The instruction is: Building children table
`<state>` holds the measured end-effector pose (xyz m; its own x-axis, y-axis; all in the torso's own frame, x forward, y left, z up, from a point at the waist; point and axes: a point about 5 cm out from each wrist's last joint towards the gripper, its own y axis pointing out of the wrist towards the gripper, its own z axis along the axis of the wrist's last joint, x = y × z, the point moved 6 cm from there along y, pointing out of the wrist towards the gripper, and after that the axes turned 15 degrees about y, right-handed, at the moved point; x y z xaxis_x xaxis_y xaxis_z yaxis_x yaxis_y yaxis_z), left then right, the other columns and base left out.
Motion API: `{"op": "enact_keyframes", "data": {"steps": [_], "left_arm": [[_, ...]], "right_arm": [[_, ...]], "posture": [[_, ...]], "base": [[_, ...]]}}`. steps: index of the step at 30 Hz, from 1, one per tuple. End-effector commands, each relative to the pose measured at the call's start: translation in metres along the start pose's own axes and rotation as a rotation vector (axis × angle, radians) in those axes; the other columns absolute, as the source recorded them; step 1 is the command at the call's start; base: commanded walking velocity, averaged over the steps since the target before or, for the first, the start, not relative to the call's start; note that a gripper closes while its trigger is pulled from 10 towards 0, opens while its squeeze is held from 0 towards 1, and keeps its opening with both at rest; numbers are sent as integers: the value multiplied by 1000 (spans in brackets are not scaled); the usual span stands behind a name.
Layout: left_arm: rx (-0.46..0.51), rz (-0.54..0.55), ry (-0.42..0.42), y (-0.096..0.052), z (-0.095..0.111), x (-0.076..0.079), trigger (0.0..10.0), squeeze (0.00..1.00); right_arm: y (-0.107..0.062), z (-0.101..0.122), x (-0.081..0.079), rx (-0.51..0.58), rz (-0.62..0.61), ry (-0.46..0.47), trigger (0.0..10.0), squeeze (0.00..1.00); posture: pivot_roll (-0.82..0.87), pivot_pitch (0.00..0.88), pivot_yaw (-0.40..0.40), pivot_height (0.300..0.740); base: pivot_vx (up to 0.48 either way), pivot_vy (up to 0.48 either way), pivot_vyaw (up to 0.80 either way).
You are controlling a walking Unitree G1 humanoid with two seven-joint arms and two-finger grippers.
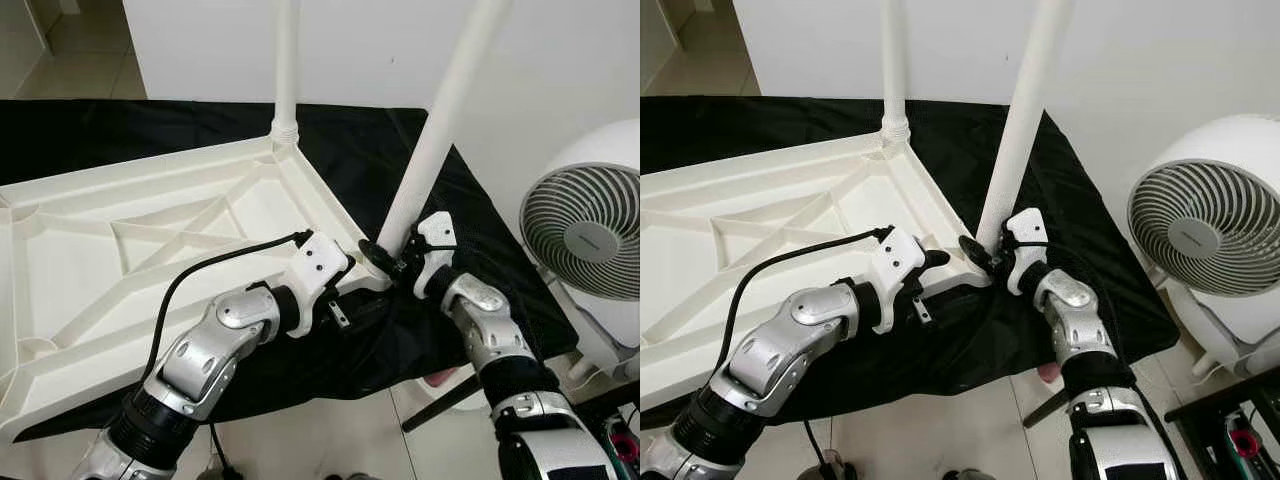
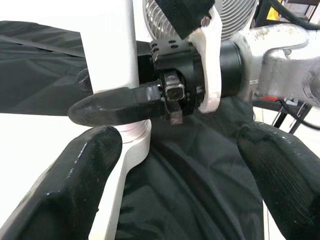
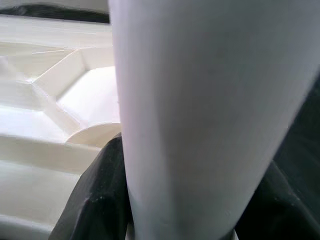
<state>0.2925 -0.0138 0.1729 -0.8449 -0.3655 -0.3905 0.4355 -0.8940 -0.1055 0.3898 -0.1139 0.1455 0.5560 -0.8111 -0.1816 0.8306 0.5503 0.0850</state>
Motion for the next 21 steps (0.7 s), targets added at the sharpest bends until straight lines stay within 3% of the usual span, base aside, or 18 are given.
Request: {"op": "enact_keyframes", "data": {"steps": [1, 3, 6, 8, 9, 10, 21], "left_arm": [[3, -47, -13, 2, -2, 10, 10000, 0], [3, -45, -15, 2, -2, 10, 10000, 0], [3, -42, -16, 2, -2, 10, 10000, 0], [3, -42, -16, 2, -2, 10, 10000, 0], [2, -40, -17, 2, -3, 9, 10000, 0], [2, -40, -16, 2, -3, 9, 10000, 0], [4, -36, -17, 3, -3, 8, 10000, 0]], "right_arm": [[-4, -12, -5, 16, -93, 45, 10000, 0], [-5, -12, -9, 40, -117, 61, 10000, 0], [-10, -8, -8, 126, -269, 105, 10000, 0], [-10, -8, -8, 126, -269, 105, 10000, 0], [-15, -3, -8, 193, -406, 107, 10000, 0], [-17, -2, -10, 214, -441, 107, 10000, 0], [-19, 3, -24, 226, -442, 113, 10000, 0]], "posture": [[85, 87, -83, 740], [85, 87, -84, 740], [79, 87, -86, 740], [79, 87, -86, 740], [78, 90, -91, 740], [78, 90, -91, 740], [67, 91, -94, 740]], "base": [[0, 0, 0], [0, 0, 0], [0, 0, 0], [0, 0, 0], [0, 0, 0], [0, 0, 0], [0, 0, 0]]}}
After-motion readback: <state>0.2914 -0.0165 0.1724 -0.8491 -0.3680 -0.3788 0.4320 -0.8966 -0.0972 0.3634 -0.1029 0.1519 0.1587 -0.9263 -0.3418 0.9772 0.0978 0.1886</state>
